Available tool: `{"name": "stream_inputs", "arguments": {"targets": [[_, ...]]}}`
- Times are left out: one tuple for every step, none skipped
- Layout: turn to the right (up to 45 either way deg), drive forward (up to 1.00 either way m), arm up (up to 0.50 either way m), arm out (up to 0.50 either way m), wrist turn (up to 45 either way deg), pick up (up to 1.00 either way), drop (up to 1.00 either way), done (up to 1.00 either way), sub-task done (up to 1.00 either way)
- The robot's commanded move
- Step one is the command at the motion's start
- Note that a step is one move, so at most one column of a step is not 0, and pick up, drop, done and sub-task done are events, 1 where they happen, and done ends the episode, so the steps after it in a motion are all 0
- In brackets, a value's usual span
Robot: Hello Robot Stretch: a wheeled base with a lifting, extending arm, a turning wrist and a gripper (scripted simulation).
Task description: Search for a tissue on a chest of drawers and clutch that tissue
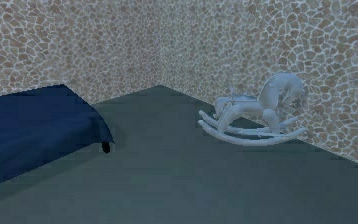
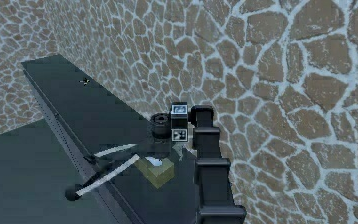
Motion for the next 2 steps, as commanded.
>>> {"name": "stream_inputs", "arguments": {"targets": [[0.0,0.0,0.0,0.0,45.0,0.0,0.0,0.0,0.0],[0.0,0.0,0.0,0.0,30.0,0.0,0.0,0.0,0.0]]}}
